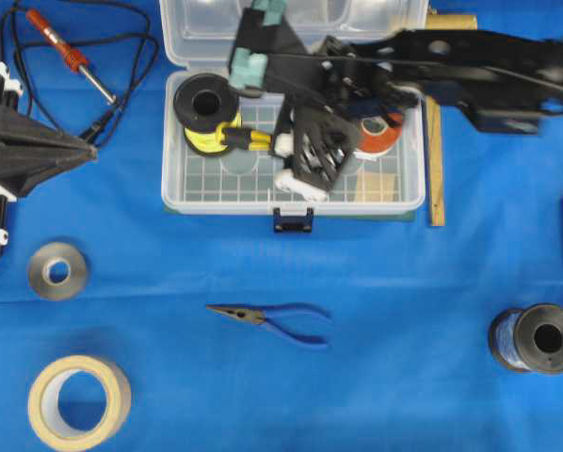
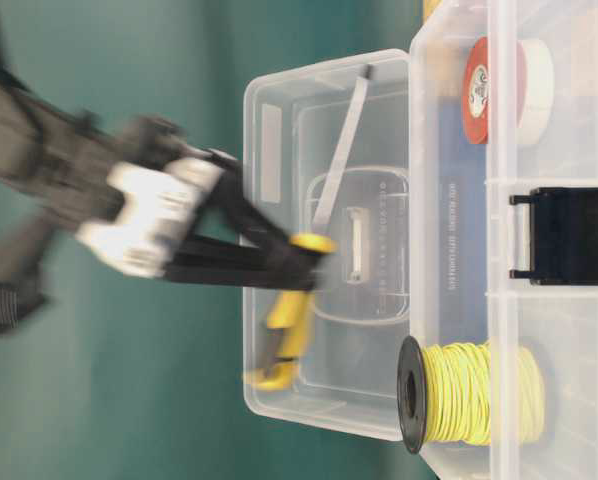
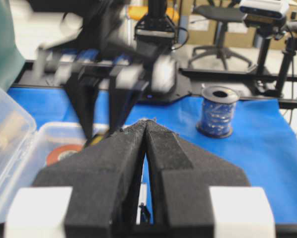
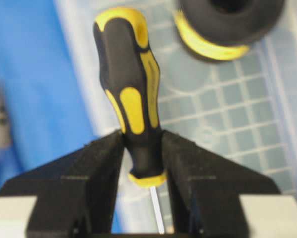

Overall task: Pick the screwdriver from the toolbox among several items.
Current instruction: 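Lower the right gripper and close it on the screwdriver handle, then lift the screwdriver out of the toolbox toward the pliers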

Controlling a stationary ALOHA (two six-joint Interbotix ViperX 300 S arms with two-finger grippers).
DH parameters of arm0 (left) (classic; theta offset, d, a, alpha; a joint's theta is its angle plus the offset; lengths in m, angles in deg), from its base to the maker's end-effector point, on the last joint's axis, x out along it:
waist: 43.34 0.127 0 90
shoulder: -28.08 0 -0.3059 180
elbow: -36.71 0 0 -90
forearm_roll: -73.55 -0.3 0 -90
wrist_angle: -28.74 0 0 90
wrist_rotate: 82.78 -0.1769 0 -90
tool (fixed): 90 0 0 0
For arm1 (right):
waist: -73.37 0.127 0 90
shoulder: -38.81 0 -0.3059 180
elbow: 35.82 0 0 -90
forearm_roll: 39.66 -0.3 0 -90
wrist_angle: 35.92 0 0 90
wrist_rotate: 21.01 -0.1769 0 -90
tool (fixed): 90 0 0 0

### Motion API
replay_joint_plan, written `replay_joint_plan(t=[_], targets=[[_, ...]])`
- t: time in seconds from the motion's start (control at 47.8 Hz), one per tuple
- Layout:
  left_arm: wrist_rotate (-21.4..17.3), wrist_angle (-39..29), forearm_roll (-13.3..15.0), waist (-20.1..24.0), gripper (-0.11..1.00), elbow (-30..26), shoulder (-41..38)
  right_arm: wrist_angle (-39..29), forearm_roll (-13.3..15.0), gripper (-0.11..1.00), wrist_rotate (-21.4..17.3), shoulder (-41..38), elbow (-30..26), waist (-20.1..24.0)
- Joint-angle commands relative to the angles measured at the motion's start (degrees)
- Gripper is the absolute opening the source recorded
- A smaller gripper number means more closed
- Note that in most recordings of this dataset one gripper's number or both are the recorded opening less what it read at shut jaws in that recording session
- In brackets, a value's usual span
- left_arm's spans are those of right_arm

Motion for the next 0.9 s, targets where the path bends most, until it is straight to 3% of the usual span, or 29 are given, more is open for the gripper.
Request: replay_joint_plan(t=[0.0,0.293,0.545,0.88], targets=[[-0.1,0.6,0.1,0.2,0.00,-1.1,-0.1,0.2,0.1,0.26,-1.1,3.7,-0.1,3.7],[0.0,0.7,0.1,0.5,0.00,-1.1,0.2,6.5,2.5,0.26,-7.7,-2.6,1.6,12.3],[0.0,0.7,0.2,0.6,0.00,-1.0,0.4,10.9,6.1,0.26,-11.0,-12.0,1.1,12.8],[0.0,0.6,0.2,0.6,0.00,-1.0,0.4,15.9,6.0,0.26,-12.7,-19.1,0.4,13.0]])
